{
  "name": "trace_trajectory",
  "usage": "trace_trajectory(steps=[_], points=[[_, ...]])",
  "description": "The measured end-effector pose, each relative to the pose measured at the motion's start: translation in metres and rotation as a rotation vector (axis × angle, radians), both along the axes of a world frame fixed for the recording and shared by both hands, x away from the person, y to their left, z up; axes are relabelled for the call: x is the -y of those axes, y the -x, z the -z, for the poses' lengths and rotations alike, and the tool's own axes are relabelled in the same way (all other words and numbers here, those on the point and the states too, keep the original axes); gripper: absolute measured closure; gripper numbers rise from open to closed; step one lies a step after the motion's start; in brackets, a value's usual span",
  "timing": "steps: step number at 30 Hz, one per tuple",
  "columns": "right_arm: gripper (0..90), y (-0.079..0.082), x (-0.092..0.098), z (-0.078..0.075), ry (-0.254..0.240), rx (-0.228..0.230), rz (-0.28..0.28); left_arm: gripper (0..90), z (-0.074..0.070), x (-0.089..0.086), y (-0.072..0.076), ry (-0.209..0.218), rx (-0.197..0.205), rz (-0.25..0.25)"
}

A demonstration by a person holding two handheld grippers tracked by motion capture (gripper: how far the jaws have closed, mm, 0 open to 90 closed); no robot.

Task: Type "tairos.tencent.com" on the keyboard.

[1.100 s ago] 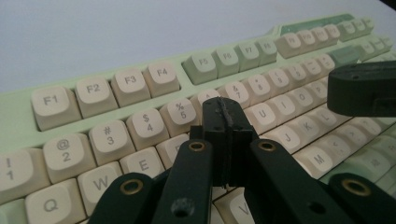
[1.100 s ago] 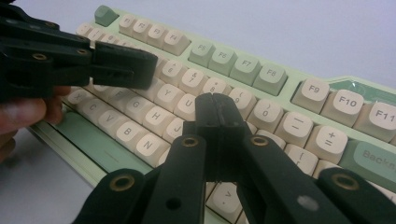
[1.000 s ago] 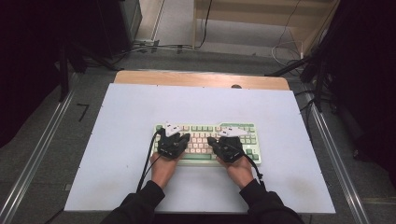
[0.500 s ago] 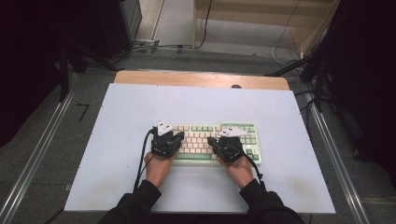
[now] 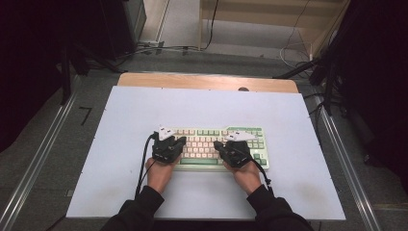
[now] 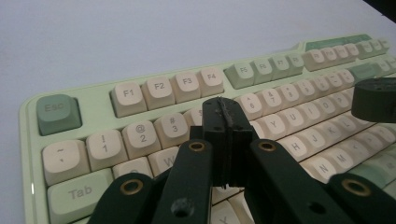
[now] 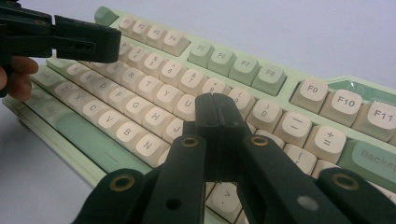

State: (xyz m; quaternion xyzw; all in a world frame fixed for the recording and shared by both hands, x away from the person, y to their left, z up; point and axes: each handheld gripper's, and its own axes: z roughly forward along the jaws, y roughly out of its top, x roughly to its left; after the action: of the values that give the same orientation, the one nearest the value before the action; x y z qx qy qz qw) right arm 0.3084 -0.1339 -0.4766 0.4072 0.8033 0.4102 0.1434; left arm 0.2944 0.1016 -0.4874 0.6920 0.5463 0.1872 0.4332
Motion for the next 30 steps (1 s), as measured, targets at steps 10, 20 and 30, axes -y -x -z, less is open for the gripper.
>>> trace_trajectory(steps=[10, 20, 30], points=[[87.6, 0.0005, -0.0006, 0.0001, 0.0, -0.001, -0.002, 90.0, 0.0049, -0.0017, -0.0011, -0.015, -0.014, -0.008], [87.6, 0.0006, -0.0004, -0.0001, 0.0, 0.0, -0.002, 90.0, 0.0064, -0.0005, -0.0008, -0.024, -0.018, -0.007], [87.6, 0.0014, -0.0009, -0.0004, -0.001, 0.001, -0.005, 90.0, 0.0039, 0.0001, 0.0009, -0.014, -0.005, -0.01]])
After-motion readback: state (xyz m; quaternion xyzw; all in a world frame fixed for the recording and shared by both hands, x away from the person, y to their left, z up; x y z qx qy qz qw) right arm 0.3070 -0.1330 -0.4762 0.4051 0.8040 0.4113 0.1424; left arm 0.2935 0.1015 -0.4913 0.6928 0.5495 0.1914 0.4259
